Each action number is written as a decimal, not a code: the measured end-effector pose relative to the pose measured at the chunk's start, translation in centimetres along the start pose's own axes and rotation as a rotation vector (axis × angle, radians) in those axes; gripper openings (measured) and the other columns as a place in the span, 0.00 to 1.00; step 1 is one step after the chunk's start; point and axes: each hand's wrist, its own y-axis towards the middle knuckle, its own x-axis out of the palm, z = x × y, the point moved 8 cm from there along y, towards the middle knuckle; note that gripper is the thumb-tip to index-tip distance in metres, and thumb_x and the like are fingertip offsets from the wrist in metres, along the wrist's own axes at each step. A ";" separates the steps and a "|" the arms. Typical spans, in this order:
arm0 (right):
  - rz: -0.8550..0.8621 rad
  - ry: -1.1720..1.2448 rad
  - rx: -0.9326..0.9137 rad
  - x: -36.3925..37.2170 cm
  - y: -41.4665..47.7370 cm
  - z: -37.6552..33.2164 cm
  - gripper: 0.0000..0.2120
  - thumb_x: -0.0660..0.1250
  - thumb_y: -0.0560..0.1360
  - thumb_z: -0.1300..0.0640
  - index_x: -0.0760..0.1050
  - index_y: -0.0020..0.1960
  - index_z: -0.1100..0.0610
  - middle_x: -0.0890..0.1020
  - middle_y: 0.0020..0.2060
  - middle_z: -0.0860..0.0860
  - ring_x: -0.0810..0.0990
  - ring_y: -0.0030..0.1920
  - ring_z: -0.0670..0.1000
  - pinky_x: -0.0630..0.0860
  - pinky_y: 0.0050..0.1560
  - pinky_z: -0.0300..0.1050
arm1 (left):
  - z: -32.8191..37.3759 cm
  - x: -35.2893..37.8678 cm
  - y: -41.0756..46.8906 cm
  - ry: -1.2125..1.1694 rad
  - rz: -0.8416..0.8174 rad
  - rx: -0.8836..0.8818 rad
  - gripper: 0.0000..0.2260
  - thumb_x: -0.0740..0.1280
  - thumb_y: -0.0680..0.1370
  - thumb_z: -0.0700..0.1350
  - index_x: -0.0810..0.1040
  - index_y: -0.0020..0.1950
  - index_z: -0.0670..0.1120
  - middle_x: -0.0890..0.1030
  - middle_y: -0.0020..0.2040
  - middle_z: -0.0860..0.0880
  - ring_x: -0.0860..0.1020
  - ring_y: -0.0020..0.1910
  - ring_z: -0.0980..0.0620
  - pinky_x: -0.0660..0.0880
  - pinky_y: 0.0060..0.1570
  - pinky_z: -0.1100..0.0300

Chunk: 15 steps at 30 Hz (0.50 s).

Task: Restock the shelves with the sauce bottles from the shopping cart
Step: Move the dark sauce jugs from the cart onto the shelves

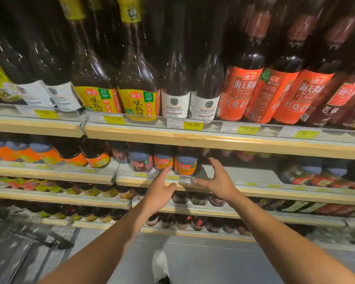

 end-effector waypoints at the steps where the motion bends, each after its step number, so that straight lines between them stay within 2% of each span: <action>1: -0.005 -0.034 -0.031 -0.2 -0.8 -0.3 0.48 0.80 0.67 0.45 0.59 0.79 0.52 0.64 0.76 0.48 0.63 0.74 0.48 0.63 0.69 0.42 | 0.4 -0.3 -1.2 0.018 0.017 0.015 0.28 0.64 0.82 0.44 0.60 0.80 0.58 0.65 0.79 0.55 0.71 0.72 0.41 0.69 0.72 0.46; 3: -0.024 -0.113 -0.089 -0.2 -2.4 -0.9 0.50 0.79 0.67 0.41 0.56 0.80 0.48 0.57 0.80 0.49 0.56 0.79 0.50 0.59 0.75 0.49 | 1.1 -0.8 -3.5 0.062 0.059 0.072 0.28 0.65 0.82 0.45 0.59 0.80 0.59 0.64 0.79 0.55 0.70 0.73 0.41 0.68 0.72 0.43; 7: -0.026 -0.215 -0.208 0.1 -5.7 -2.2 0.51 0.78 0.66 0.38 0.53 0.80 0.43 0.53 0.81 0.47 0.53 0.80 0.51 0.56 0.77 0.51 | 1.1 -2.0 -7.2 0.180 0.135 0.151 0.29 0.66 0.82 0.48 0.58 0.80 0.57 0.59 0.81 0.57 0.57 0.80 0.54 0.61 0.78 0.49; 12: -0.058 -0.252 -0.337 2.2 -9.1 -4.3 0.51 0.77 0.67 0.37 0.51 0.80 0.40 0.54 0.81 0.45 0.52 0.79 0.48 0.55 0.77 0.47 | -1.0 -3.4 -10.8 0.194 0.156 0.112 0.31 0.66 0.82 0.51 0.56 0.81 0.56 0.56 0.81 0.58 0.57 0.79 0.55 0.60 0.78 0.54; 15: -0.104 -0.257 -0.378 4.4 -10.5 -5.5 0.50 0.76 0.68 0.37 0.52 0.80 0.42 0.53 0.81 0.47 0.51 0.80 0.49 0.55 0.78 0.49 | -2.6 -4.7 -12.7 0.209 0.195 0.079 0.32 0.67 0.81 0.53 0.55 0.81 0.57 0.56 0.81 0.57 0.55 0.80 0.54 0.57 0.77 0.57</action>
